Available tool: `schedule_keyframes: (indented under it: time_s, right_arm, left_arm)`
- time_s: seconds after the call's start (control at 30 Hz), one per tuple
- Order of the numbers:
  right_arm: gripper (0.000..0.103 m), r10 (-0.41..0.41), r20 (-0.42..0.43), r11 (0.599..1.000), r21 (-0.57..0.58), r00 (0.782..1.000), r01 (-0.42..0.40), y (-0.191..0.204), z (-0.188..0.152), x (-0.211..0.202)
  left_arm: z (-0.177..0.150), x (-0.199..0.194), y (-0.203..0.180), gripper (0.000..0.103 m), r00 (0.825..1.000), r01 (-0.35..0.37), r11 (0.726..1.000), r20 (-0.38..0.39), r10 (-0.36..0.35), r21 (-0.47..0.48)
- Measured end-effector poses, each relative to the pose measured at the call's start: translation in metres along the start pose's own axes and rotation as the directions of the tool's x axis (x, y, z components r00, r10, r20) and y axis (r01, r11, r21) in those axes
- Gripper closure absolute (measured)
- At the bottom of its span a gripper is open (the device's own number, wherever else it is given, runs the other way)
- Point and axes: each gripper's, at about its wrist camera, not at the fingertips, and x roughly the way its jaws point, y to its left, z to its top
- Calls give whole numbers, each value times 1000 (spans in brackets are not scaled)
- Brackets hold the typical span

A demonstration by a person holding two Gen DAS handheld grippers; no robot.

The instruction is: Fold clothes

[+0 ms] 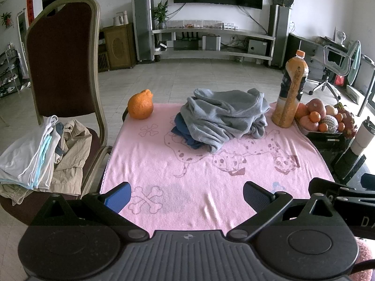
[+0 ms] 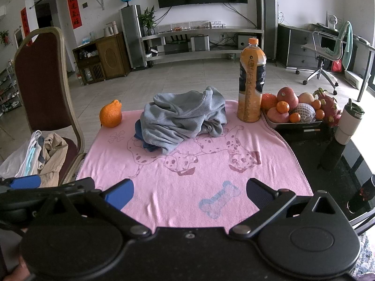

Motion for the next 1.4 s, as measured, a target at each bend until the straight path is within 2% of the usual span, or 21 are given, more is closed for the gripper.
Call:
schedule_keyframes:
  time_s: [0.2, 0.43, 0.53, 0.63, 0.77, 0.8, 0.83, 0.9, 0.97, 1.0, 1.07, 1.17, 1.27, 1.4]
  right_arm:
    - [0, -5, -31, 1000, 27, 999, 6, -5, 1, 14]
    - [0, -70, -41, 997, 6, 997, 70, -13, 16, 48]
    - [0, -23, 13, 999, 25, 1000, 23, -20, 28, 65]
    - [0, 31, 116, 998, 44, 993, -37, -28, 46, 81]
    - [1, 13, 102, 996, 81, 995, -21, -37, 86, 122]
    - [8, 13, 83, 994, 103, 996, -21, -40, 95, 134]
    - [23, 16, 62, 991, 130, 998, -24, -44, 105, 150]
    - [46, 20, 25, 982, 187, 999, -25, -51, 123, 180]
    - [49, 27, -5, 970, 243, 1000, -25, -58, 137, 209]
    - [53, 24, -3, 965, 261, 1000, -22, -60, 142, 221]
    - [53, 0, 17, 958, 287, 1000, -5, -63, 151, 241]
    - [53, -12, 8, 940, 342, 1000, 9, -69, 162, 272]
    - [52, -17, -6, 934, 357, 1000, 18, -69, 163, 282]
    - [51, -22, -19, 933, 359, 1000, 27, -65, 163, 289]
  left_arm:
    - [-1, 27, 9, 1, 997, 5, 1000, -73, -6, -17]
    - [5, 62, 16, 1, 994, 19, 1000, -109, -17, 16]
    - [13, 80, 22, 1, 993, 7, 1000, -115, -6, 13]
    - [28, 106, 35, 1, 991, 9, 1000, -132, -11, -14]
    - [43, 140, 56, 7, 988, 12, 997, -154, -23, -70]
    - [46, 146, 59, 7, 989, -2, 997, -147, -9, -71]
    - [49, 152, 62, 6, 990, -14, 997, -141, 4, -72]
    - [53, 165, 70, 3, 992, -27, 996, -125, 16, -84]
    - [52, 177, 81, 1, 997, 6, 992, -80, -16, -123]
    - [50, 183, 85, 1, 997, 23, 990, -66, -33, -140]
    - [44, 197, 94, 1, 996, 51, 984, -62, -62, -169]
    - [37, 222, 104, 1, 984, 95, 976, -132, -122, -194]
    - [32, 232, 109, 2, 979, 88, 977, -164, -121, -197]
    - [31, 222, 108, 12, 982, 122, 978, -121, -143, -170]
